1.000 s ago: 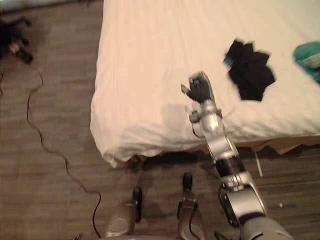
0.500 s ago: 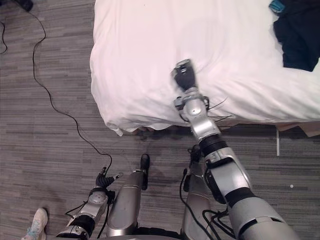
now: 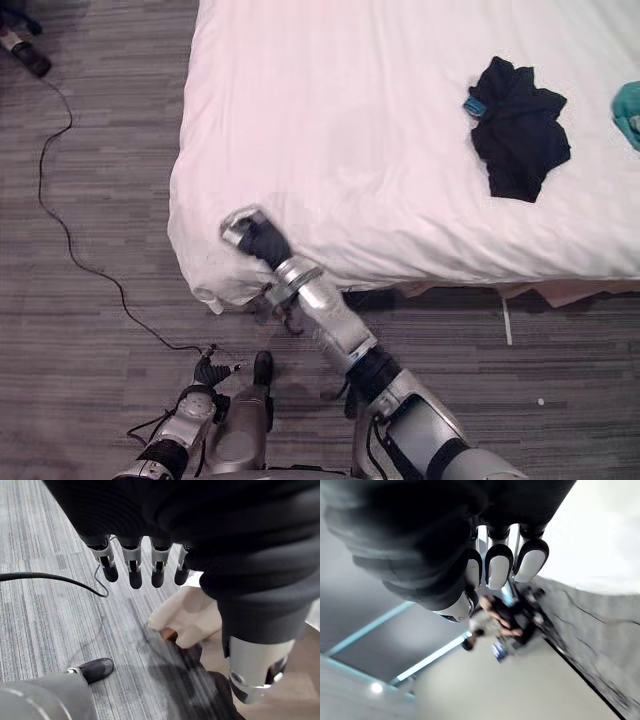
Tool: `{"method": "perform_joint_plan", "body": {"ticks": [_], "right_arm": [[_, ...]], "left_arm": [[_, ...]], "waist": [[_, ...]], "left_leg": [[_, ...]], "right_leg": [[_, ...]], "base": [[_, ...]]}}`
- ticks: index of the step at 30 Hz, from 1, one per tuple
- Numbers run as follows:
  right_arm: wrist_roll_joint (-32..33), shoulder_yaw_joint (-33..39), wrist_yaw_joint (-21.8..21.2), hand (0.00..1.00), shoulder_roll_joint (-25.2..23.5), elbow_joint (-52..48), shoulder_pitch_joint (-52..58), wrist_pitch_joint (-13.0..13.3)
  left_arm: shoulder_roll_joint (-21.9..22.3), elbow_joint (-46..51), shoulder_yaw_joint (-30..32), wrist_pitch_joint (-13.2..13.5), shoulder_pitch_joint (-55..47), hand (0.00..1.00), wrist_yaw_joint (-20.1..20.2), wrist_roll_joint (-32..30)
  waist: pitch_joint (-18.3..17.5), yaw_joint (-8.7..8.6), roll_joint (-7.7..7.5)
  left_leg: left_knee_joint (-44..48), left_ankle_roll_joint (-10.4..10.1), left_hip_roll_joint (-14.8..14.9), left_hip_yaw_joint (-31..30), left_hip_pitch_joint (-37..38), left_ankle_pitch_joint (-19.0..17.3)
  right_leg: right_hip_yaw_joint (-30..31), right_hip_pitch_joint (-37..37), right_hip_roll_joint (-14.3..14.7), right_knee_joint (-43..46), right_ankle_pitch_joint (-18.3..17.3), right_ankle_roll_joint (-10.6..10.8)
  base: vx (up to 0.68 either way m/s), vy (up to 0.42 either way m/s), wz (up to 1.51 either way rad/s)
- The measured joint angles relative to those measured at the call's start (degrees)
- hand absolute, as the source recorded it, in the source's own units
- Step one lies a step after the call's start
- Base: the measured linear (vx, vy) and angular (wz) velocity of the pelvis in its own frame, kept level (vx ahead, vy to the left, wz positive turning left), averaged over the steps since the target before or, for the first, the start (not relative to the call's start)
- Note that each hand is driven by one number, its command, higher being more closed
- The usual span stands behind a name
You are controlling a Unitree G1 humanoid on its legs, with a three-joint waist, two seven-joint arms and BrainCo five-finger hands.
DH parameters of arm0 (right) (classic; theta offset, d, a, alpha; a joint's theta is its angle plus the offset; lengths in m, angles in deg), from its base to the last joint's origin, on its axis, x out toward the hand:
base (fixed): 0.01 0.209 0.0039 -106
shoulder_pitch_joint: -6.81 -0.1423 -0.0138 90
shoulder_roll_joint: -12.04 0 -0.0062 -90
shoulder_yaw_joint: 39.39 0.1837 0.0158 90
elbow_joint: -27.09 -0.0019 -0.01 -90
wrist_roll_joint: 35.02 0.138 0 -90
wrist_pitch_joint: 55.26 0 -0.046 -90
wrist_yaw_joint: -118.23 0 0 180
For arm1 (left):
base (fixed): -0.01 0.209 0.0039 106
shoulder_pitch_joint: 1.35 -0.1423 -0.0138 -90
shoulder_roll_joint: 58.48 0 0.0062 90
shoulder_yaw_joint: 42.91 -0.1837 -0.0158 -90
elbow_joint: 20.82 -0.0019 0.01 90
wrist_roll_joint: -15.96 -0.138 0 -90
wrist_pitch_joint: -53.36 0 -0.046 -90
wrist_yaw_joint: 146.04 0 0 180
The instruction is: Tidy the bed and pick cloth on bed and put in laundry
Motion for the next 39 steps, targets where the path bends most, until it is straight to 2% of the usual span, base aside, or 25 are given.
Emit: {"method": "perform_joint_plan", "body": {"ticks": [3,4,5,7,10,11,17,21,22,23,25,26,27,29,30,31,36,38,39], "right_arm": [[-0.14,6.62,3.86,1.00,2.78,0.51,-3.23,0.78],[-0.53,9.58,5.75,1.00,4.07,1.42,-5.09,1.04],[-0.69,13.30,7.77,1.00,5.94,2.82,-7.08,1.42],[-1.49,17.30,10.65,1.00,8.38,5.17,-9.52,1.79],[-2.92,22.81,14.30,1.00,12.27,11.16,-10.83,1.82],[-3.25,24.04,14.37,1.00,13.29,11.24,-10.83,2.64],[-6.78,24.94,14.52,1.00,13.88,10.25,-8.27,3.27],[-9.43,31.38,14.54,1.00,11.45,7.71,0.98,3.25],[-9.59,33.89,14.85,1.00,10.57,8.46,5.20,2.13],[-9.57,37.40,15.63,1.00,9.45,11.98,11.15,-0.39],[-9.80,41.86,15.94,1.00,8.14,17.08,19.44,-3.43],[-10.28,44.92,16.10,0.00,6.82,22.10,25.29,-4.93],[-10.53,45.79,16.10,0.00,6.37,24.38,27.20,-5.65],[-12.60,49.68,15.69,0.00,4.83,33.31,34.46,-7.56],[-13.17,50.41,15.52,0.00,4.72,34.36,35.38,-7.87],[-16.09,53.50,15.00,0.00,4.52,38.21,39.64,-8.98],[-23.59,56.95,12.54,0.00,2.39,43.94,44.94,-12.07],[-25.69,56.96,11.49,0.00,1.03,44.23,44.73,-12.69],[-26.99,56.86,11.39,0.00,0.57,44.29,44.03,-12.91]], "left_arm": [[-0.07,0.03,-0.06,0.00,0.50,0.00,-0.05,0.07],[-0.03,0.04,-0.50,0.04,0.63,0.00,-0.04,0.16],[0.17,0.01,-1.25,0.09,1.09,0.00,-0.04,0.23],[0.02,-0.01,-2.46,0.20,1.81,0.00,-0.05,0.58],[0.04,-0.46,-3.10,0.34,2.87,0.00,0.02,0.69],[0.04,-0.57,-3.11,0.55,3.31,0.00,0.02,0.69],[2.29,0.29,-3.04,0.42,4.40,0.00,0.05,1.33],[3.82,2.50,-3.02,0.05,4.36,0.00,0.12,1.27],[3.90,3.02,-3.00,-0.03,4.30,0.00,0.15,1.23],[3.84,4.37,-2.82,-0.02,3.45,0.00,0.16,1.22],[3.88,5.51,-2.61,-0.05,2.24,0.00,0.52,1.10],[3.60,5.77,-2.01,-0.10,1.03,0.00,1.15,1.10],[3.25,5.74,-1.84,-0.14,0.37,0.00,1.24,1.09],[1.94,5.45,-0.62,-0.57,-2.39,0.00,1.48,1.03],[1.85,5.26,-0.48,-0.59,-2.63,0.00,1.60,0.91],[1.63,3.53,-0.42,-0.72,-2.75,0.00,2.65,0.38],[0.16,0.51,-1.47,-1.24,-3.02,0.00,4.99,-2.37],[0.00,-0.71,-2.93,-1.26,-3.24,0.00,5.67,-3.99],[0.06,-1.29,-3.44,-1.36,-3.61,0.00,6.38,-4.10]], "waist": [[0.58,-1.11,0.87],[1.14,-1.49,1.72],[1.88,-1.39,3.06],[2.67,-1.38,4.68],[3.17,-1.31,5.66],[3.36,-1.30,6.05],[3.53,-0.88,6.40],[3.52,-0.42,6.14],[3.64,-0.58,5.85],[3.89,-1.21,5.32],[3.79,-1.54,4.84],[3.39,-2.90,4.07],[3.07,-3.36,3.63],[0.54,-5.91,0.64],[0.09,-6.29,0.33],[-1.58,-6.81,-0.61],[-5.78,-8.99,-1.93],[-6.23,-9.22,-1.18],[-6.94,-9.33,0.50]], "left_leg": [[4.08,0.56,-0.43,0.23,-4.37,-1.07],[5.72,0.60,-0.55,0.23,-6.24,-1.50],[7.33,0.77,-0.67,0.25,-8.21,-1.98],[8.72,1.07,-0.83,0.40,-11.18,-2.48],[9.29,0.88,-0.94,0.57,-15.45,-2.33],[9.74,0.86,-0.76,0.70,-16.44,-2.34],[12.47,0.66,1.06,2.45,-16.75,-3.70],[14.75,0.60,2.23,2.81,-14.81,-5.51],[14.73,0.60,2.35,2.87,-13.04,-5.96],[14.28,0.74,2.37,2.93,-10.12,-6.56],[13.23,0.84,2.37,3.58,-6.53,-7.08],[11.85,0.92,2.05,3.94,-3.73,-7.11],[11.17,0.94,1.94,4.21,-2.63,-7.11],[7.32,1.03,1.47,6.57,2.22,-7.08],[6.80,1.03,1.39,6.87,3.00,-7.08],[4.60,1.05,1.19,8.58,6.81,-7.07],[0.38,0.94,1.17,15.43,14.73,-7.07],[-1.05,0.91,1.58,20.89,17.98,-7.06],[-1.65,0.73,2.84,25.40,19.49,-7.17]], "right_leg": [[0.56,-3.34,-0.42,1.31,0.29,0.16],[0.77,-4.81,-0.57,1.91,0.41,0.37],[1.24,-6.20,-0.61,2.04,0.78,0.79],[1.51,-8.61,-0.79,1.96,0.93,0.94],[1.80,-12.81,-0.92,1.85,1.15,1.27],[2.17,-13.93,-0.90,2.13,1.36,1.48],[3.50,-15.76,0.44,5.92,0.87,0.24],[3.47,-14.44,1.20,9.22,-1.43,0.30],[3.40,-12.91,1.29,9.57,-2.08,0.15],[3.30,-10.35,1.28,9.97,-3.13,0.33],[3.49,-7.41,1.30,9.79,-3.94,0.53],[3.50,-5.12,1.00,9.46,-4.54,1.11],[3.59,-4.22,0.94,9.10,-4.60,1.20],[5.22,-1.12,1.10,7.11,-4.53,1.41],[5.48,-0.54,1.12,6.78,-4.44,1.55],[6.84,1.83,1.38,5.61,-4.25,1.89],[10.66,4.41,2.87,4.63,-4.43,1.86],[2.98,3.89,1.05,5.27,-6.16,-0.62],[-7.18,2.81,-1.02,7.57,-9.22,-4.53]], "base": [[-0.10,0.031,-0.09],[-0.14,0.015,-0.06],[-0.14,0.013,-0.08],[-0.17,0.005,-0.07],[-0.10,-0.023,-0.05],[-0.07,-0.037,-0.09],[-0.01,-0.035,-0.14],[0.03,-0.015,-0.10],[0.06,0.018,-0.07],[0.06,0.029,-0.06],[0.10,0.056,-0.10],[0.10,0.060,-0.10],[0.12,0.067,-0.19],[0.10,0.059,-0.38],[0.15,0.082,-0.51],[0.16,0.085,-0.47],[0.11,0.062,-0.64],[0.08,0.031,-1.25],[0.08,0.059,-1.45]]}}
